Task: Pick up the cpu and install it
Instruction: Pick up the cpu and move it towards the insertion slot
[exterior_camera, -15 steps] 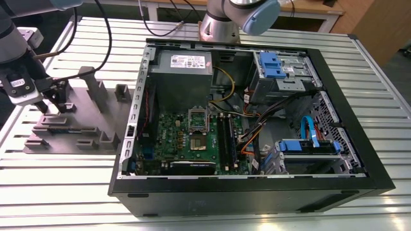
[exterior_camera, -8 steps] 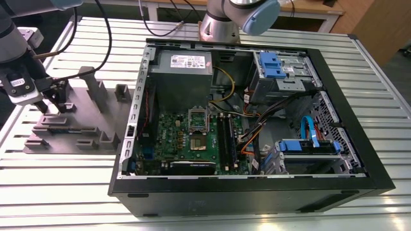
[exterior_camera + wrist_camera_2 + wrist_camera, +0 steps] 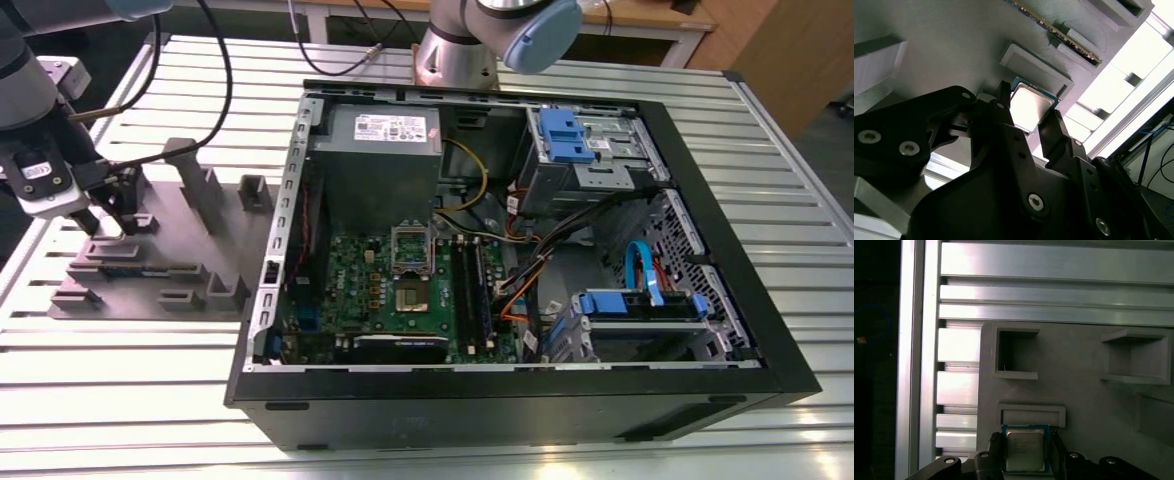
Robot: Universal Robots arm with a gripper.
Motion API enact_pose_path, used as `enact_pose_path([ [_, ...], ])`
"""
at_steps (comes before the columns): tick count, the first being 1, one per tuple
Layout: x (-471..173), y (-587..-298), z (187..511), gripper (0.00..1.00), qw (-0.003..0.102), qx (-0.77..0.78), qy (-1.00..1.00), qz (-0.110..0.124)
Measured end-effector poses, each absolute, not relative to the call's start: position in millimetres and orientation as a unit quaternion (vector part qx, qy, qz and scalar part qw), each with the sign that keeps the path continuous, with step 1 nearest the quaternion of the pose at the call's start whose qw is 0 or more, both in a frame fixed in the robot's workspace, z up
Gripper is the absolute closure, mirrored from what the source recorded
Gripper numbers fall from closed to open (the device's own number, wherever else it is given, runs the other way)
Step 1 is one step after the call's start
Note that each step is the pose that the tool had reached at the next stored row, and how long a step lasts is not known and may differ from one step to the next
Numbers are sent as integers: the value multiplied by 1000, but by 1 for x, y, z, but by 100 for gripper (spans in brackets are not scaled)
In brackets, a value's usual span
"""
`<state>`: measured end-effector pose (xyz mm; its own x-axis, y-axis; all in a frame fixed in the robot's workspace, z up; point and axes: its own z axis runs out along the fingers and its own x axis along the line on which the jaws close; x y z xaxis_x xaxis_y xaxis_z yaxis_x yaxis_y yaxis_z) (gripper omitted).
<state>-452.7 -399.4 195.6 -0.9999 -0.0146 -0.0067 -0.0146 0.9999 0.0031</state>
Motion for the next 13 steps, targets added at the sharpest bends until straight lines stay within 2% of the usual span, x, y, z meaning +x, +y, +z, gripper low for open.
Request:
enact_pose_path([
  [13,-453,-398,196,53,3,-7,1000,-6],
])
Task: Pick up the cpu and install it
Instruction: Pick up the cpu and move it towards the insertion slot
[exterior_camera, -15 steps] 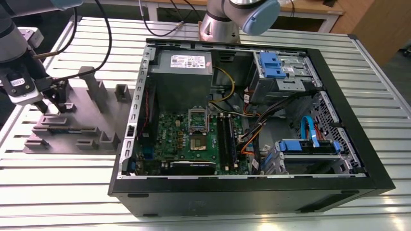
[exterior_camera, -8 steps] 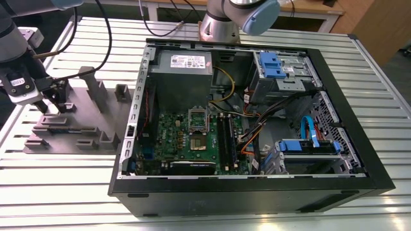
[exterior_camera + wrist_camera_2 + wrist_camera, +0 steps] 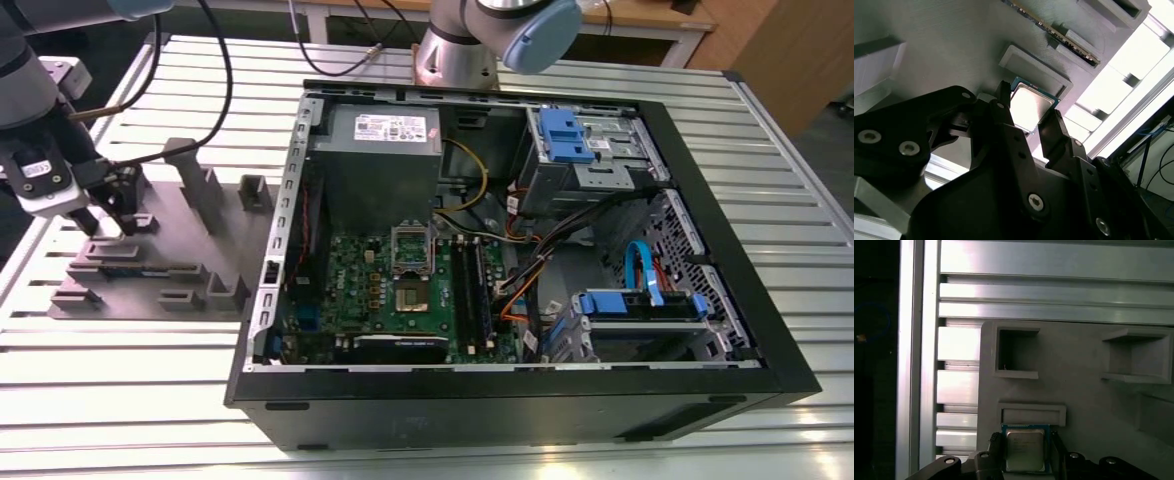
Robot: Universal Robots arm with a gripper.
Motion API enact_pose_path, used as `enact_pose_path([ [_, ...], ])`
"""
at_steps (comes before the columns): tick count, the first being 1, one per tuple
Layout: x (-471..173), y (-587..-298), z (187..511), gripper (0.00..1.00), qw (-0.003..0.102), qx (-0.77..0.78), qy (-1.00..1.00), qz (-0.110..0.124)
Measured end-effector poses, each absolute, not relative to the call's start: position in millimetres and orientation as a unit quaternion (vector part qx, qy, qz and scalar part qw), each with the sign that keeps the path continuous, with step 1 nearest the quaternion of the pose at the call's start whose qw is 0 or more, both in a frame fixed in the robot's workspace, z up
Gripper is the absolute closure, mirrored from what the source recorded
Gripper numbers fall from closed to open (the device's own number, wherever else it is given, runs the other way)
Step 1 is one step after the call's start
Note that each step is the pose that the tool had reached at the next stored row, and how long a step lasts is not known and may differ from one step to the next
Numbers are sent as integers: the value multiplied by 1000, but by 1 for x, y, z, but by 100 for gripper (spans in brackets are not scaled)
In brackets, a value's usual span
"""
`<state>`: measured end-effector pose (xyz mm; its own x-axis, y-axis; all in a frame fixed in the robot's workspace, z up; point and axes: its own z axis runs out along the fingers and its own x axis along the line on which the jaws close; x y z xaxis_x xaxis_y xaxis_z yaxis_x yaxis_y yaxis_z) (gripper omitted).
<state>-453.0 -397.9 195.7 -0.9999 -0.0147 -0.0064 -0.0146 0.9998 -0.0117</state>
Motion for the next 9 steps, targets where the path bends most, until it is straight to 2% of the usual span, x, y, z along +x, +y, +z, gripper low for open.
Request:
enact_pose_path([
  [9,-454,-395,196,53,3,-7,1000,-24],
])
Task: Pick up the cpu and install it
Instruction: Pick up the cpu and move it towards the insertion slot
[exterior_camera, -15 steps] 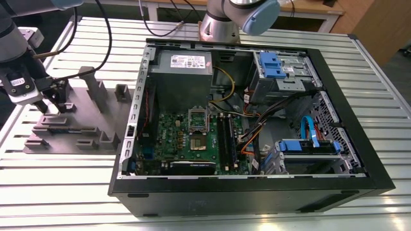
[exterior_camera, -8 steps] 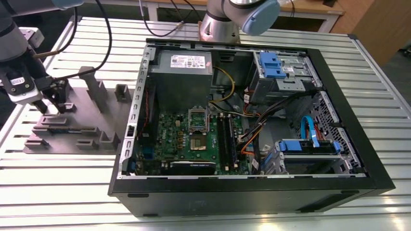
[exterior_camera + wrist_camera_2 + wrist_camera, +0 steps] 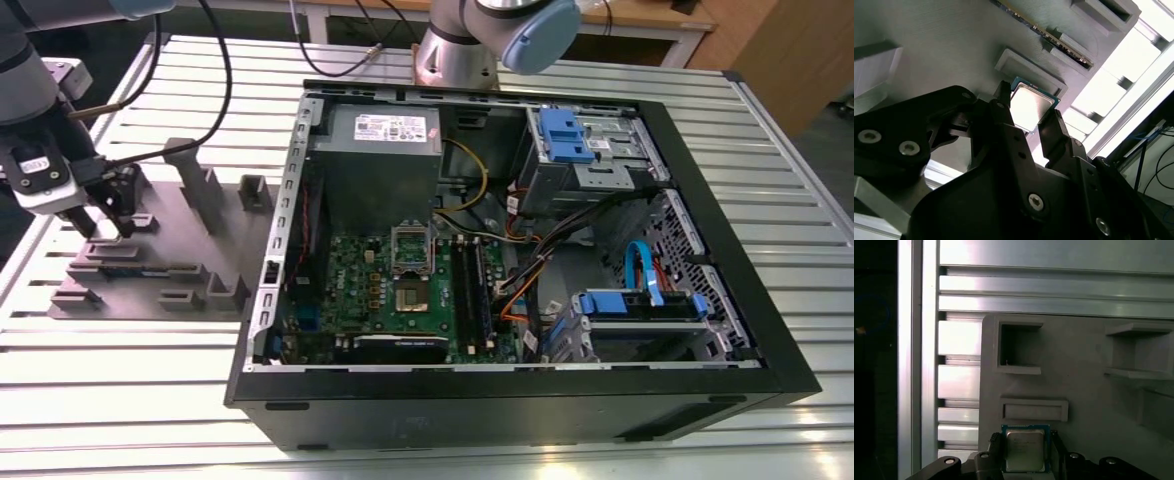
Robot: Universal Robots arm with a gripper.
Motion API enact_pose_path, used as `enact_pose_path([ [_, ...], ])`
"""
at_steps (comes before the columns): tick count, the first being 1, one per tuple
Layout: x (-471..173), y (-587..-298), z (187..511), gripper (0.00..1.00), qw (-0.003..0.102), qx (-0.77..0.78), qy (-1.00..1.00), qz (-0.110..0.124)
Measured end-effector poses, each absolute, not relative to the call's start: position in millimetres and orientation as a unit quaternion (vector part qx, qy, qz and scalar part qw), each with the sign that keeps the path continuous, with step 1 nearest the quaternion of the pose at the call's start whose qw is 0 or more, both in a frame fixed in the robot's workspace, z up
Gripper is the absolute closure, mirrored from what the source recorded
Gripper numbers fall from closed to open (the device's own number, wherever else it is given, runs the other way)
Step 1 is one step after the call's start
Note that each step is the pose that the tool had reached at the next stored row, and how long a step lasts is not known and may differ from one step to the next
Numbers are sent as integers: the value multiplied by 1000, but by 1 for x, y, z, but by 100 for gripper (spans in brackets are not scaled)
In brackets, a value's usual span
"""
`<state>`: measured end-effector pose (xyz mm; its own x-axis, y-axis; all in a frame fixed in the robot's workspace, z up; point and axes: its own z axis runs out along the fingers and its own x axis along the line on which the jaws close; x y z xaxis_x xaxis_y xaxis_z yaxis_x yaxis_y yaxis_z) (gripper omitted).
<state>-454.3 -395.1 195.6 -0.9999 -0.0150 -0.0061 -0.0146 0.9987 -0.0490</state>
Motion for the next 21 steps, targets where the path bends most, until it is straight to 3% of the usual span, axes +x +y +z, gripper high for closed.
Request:
enact_pose_path([
  [21,-454,-395,203,53,3,-7,1000,-28],
])
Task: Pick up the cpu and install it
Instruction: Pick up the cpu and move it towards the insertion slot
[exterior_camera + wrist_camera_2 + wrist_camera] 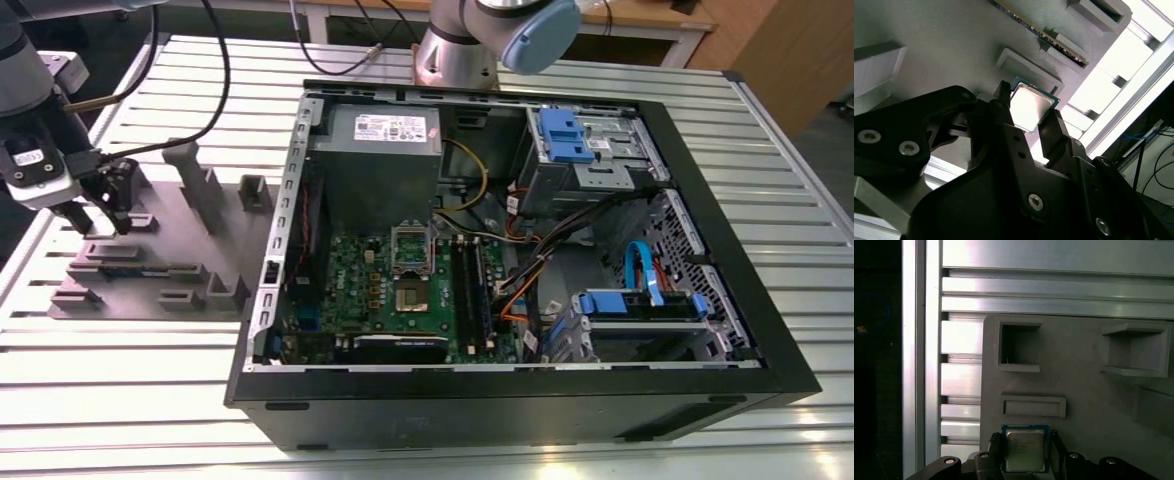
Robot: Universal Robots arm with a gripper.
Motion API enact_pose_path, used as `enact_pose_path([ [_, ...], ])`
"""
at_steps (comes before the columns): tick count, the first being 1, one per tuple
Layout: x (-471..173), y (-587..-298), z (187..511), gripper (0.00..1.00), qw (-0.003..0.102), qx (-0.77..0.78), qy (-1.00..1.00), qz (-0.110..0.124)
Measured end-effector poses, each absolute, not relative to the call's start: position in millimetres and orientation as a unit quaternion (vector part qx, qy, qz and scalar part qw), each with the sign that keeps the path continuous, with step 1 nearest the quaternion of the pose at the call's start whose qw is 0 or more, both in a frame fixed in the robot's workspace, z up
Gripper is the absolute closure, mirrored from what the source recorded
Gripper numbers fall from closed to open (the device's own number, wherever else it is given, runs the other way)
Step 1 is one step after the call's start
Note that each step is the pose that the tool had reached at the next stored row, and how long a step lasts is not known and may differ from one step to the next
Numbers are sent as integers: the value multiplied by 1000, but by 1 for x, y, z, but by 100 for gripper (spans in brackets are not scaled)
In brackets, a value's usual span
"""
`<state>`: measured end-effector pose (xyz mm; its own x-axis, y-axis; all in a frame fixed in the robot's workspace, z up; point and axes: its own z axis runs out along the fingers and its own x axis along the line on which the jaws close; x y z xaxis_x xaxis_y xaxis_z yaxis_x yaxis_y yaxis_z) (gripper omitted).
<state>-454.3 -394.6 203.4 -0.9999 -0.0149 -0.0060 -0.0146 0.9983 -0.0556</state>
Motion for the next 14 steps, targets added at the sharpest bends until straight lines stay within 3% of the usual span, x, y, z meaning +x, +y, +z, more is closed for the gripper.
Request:
enact_pose_path([
  [14,-454,-394,208,53,3,-7,999,-31],
])
